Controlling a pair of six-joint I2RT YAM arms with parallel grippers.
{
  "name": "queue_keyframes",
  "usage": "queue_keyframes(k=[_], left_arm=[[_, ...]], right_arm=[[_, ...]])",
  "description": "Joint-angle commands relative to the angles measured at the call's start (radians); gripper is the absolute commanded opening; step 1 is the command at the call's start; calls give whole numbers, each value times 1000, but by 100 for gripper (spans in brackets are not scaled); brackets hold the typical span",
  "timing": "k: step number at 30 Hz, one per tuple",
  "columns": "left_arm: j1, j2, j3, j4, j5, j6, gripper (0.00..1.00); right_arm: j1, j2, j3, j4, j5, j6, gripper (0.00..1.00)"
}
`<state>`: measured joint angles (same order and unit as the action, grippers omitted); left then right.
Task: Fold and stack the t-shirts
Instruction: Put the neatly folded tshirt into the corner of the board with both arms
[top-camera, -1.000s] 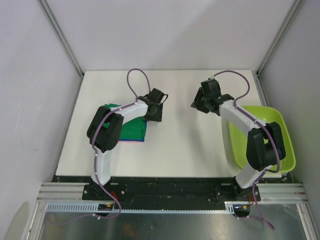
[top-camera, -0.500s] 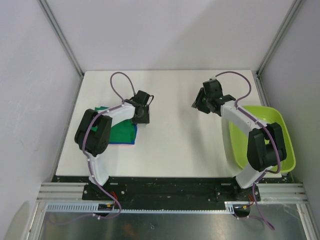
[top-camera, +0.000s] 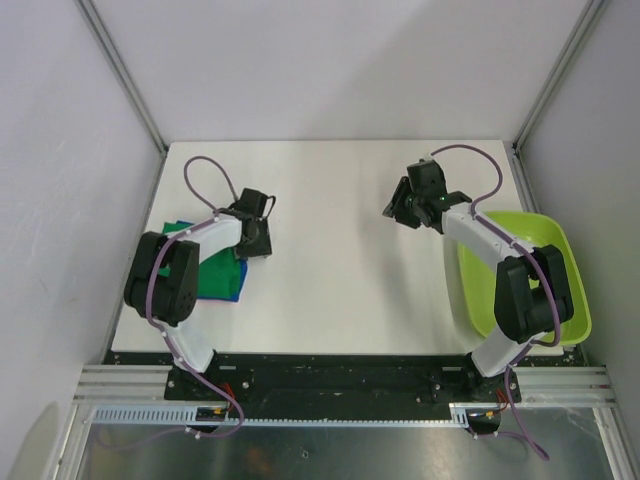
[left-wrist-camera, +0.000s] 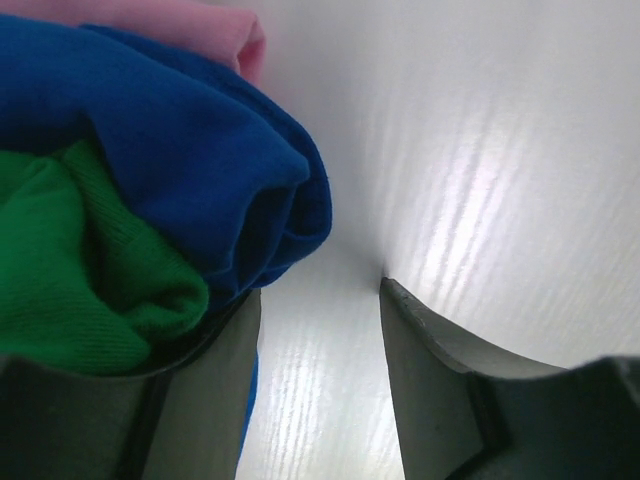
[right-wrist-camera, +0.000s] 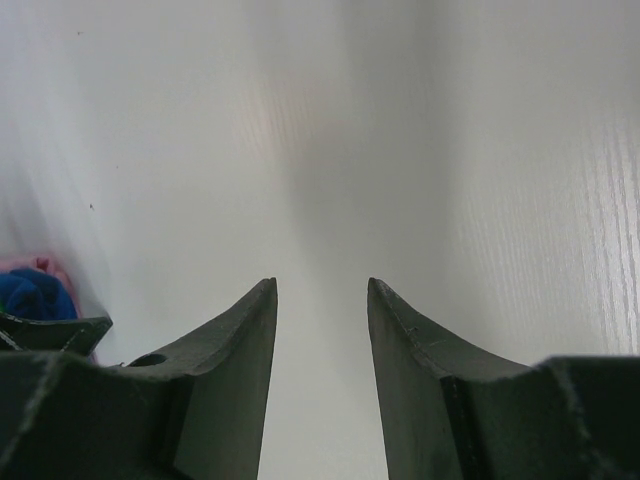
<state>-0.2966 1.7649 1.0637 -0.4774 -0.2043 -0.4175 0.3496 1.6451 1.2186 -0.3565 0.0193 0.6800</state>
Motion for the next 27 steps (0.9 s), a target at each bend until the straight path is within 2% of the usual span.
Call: queue_keyframes(k=[1, 27], left_arm=[[53, -40, -55, -82, -58, 31, 56], [175, -99, -97, -124, -69, 75, 56]], right_arm=[[-4, -40, -16, 35, -28, -5, 46], [-15, -71, -60, 60, -58, -1, 46]])
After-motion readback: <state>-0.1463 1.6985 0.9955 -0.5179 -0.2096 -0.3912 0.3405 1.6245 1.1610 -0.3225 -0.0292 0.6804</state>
